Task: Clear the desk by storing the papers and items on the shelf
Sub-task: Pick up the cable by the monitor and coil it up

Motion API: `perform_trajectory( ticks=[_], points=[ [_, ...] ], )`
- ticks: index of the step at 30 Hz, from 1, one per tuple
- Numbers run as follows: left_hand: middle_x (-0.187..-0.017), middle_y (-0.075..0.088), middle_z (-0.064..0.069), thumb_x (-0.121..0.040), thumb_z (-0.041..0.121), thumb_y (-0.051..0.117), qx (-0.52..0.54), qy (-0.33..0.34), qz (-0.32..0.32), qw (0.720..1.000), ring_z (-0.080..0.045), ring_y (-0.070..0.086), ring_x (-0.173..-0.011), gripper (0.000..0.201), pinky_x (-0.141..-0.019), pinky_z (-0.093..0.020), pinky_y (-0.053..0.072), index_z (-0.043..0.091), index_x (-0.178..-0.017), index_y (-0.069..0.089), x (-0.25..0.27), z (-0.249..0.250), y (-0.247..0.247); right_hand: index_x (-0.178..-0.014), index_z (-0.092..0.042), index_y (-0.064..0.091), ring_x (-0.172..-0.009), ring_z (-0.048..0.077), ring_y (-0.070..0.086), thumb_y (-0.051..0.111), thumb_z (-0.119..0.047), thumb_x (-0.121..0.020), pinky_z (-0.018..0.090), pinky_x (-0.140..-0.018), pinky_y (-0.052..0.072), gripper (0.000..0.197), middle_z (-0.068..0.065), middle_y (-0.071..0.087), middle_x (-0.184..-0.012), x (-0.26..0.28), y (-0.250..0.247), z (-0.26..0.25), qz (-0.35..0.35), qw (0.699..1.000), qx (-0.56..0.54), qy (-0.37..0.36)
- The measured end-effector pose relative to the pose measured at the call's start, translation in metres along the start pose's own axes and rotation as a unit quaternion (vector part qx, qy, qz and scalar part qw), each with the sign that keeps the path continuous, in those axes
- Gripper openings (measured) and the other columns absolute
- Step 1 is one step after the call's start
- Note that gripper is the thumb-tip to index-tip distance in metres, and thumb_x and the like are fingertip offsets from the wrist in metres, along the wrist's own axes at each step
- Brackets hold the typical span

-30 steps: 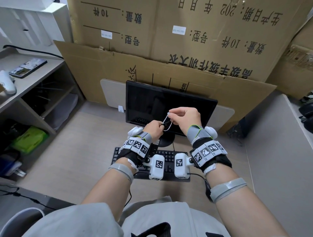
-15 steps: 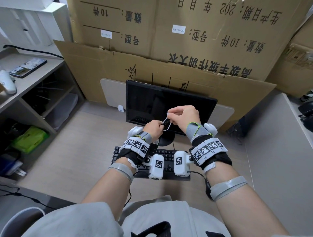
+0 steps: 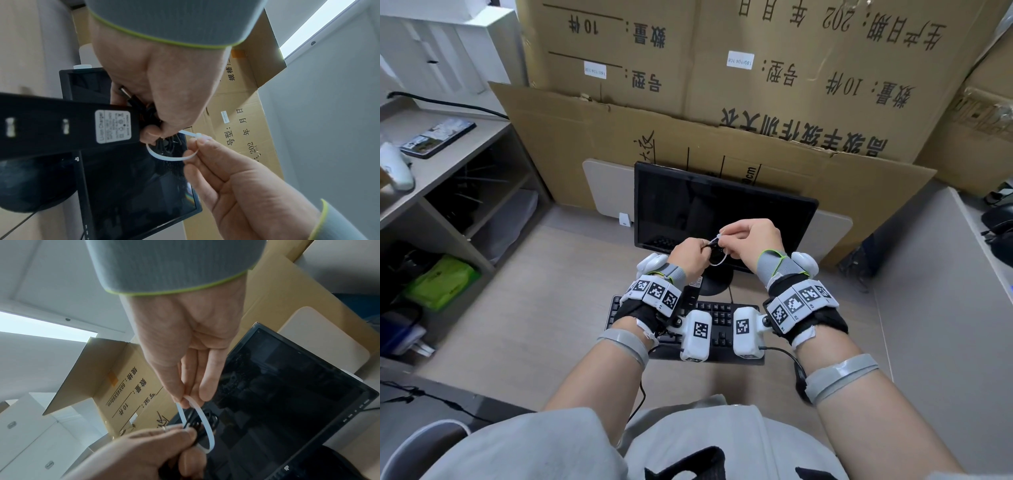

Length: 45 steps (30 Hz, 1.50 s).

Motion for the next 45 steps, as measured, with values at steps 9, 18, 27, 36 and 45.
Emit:
perform_trajectory(
  ticks=[9,18,27,36,45],
  points=[
    [-0.055,0.05,0.006,-0.094,0.016,0.043,0.062,0.033,-0.035,0.997,-0.013,0.042,-0.05,0.036,-0.057,-0.029,0.033,0.024,-0.059,0.051,0.0,0.003,0.005,-0.08,-0.031,0.077,-0.075,0.004,0.069,0.075,-0.03,-0.077,0.037,-0.07,0.062,0.004,-0.015,0.074,-0.074,0.001,0.004,-0.002,-0.022,0.998,0.035,-0.037],
    [-0.054,0.044,0.005,-0.094,0.013,0.041,0.146,-0.003,-0.034,0.989,-0.013,0.035,-0.05,0.034,-0.051,-0.028,0.026,0.019,-0.06,0.044,-0.003,-0.019,0.007,-0.078,-0.035,0.074,-0.085,0.006,0.055,0.068,-0.044,-0.081,0.027,-0.076,0.043,0.011,-0.012,0.066,-0.079,0.014,0.007,-0.034,0.011,0.969,0.17,-0.177],
    [-0.057,0.049,0.003,-0.094,0.018,0.047,0.285,-0.104,0.032,0.952,-0.015,0.04,-0.056,0.028,-0.058,-0.028,0.032,0.014,-0.068,0.055,-0.013,-0.044,0.004,-0.075,-0.034,0.072,-0.078,0.003,0.059,0.071,-0.042,-0.079,0.027,-0.077,0.048,0.008,-0.011,0.069,-0.079,0.01,0.007,-0.033,0.007,0.977,0.115,-0.178],
    [-0.055,0.043,0.004,-0.091,0.019,0.045,0.376,-0.141,0.006,0.916,-0.014,0.035,-0.052,0.022,-0.048,-0.024,0.029,0.016,-0.074,0.06,-0.009,-0.042,0.007,-0.079,-0.02,0.069,-0.066,0.009,0.061,0.067,-0.032,-0.086,0.027,-0.064,0.055,0.014,-0.007,0.066,-0.07,-0.002,0.006,-0.018,-0.019,0.995,-0.057,-0.076],
    [-0.061,0.046,0.003,-0.098,0.038,0.049,0.365,-0.091,-0.004,0.926,-0.013,0.04,-0.061,0.031,-0.065,-0.03,0.032,0.016,-0.087,0.067,-0.001,-0.064,0.003,-0.075,-0.019,0.069,-0.057,0.009,0.052,0.055,-0.034,-0.095,0.027,-0.057,0.052,0.029,-0.004,0.056,-0.06,0.006,0.039,-0.023,-0.067,0.994,-0.071,-0.059]
  ],
)
Point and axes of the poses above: each hand's wrist, its own x-axis away from the middle knuckle, its own y-axis out of the palm, z = x × y, the point moved 6 cm from there along -x, towards the middle knuckle
